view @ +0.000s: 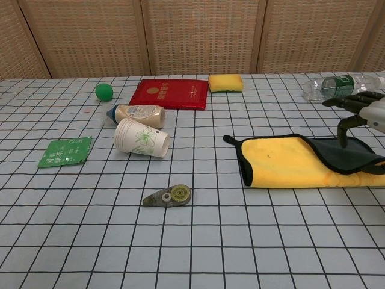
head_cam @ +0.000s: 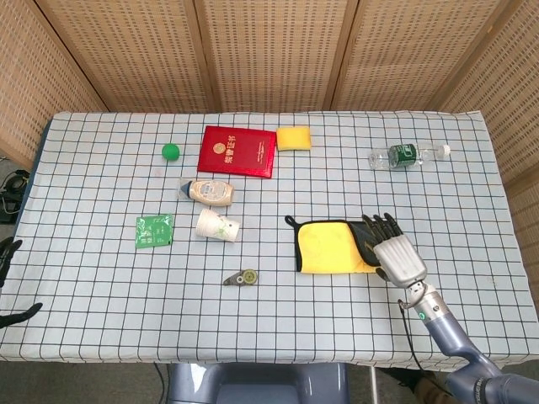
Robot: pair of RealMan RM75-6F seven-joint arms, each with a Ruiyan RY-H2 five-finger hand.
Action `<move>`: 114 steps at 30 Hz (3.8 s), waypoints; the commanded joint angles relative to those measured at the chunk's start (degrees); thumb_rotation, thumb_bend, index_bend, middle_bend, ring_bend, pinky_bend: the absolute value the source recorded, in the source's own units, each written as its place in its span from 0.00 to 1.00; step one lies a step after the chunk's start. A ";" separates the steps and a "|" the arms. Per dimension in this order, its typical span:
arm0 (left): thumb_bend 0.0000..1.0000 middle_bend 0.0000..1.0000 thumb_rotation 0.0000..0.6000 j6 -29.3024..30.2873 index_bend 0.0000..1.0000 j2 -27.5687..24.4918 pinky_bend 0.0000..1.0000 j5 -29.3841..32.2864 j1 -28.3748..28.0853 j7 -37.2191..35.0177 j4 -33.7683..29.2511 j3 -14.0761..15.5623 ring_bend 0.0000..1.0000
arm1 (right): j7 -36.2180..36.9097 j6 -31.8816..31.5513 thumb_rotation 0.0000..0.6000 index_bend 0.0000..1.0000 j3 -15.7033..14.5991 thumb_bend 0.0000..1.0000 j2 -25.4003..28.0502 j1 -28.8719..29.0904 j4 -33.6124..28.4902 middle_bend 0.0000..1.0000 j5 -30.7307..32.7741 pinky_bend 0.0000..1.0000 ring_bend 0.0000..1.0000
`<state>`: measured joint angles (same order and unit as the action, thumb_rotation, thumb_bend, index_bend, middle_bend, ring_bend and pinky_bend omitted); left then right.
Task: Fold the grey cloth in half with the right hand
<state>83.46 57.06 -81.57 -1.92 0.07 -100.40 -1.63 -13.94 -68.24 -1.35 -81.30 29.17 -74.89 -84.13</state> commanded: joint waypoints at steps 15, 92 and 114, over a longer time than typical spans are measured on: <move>0.00 0.00 1.00 -0.42 0.00 0.11 0.00 0.63 -0.19 0.11 0.22 -0.13 0.00 | 1.97 -1.08 1.00 0.50 -1.60 0.46 -8.14 -1.45 15.45 0.00 -5.32 0.00 0.00; 0.00 0.00 1.00 -1.02 0.00 0.52 0.00 1.31 -0.56 0.94 0.17 -0.12 0.00 | 14.46 10.61 1.00 0.00 13.21 0.19 -6.36 1.35 15.21 0.00 13.45 0.00 0.00; 0.00 0.00 1.00 3.11 0.00 -0.43 0.00 -2.94 1.11 -5.01 1.76 0.38 0.00 | 16.22 -18.68 1.00 0.00 3.46 0.00 15.06 -17.96 -14.53 0.00 -4.24 0.00 0.00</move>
<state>86.36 56.77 -84.31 -0.95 -4.76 -98.57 -1.33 2.70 -85.60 3.01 -66.61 12.46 -89.04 -87.46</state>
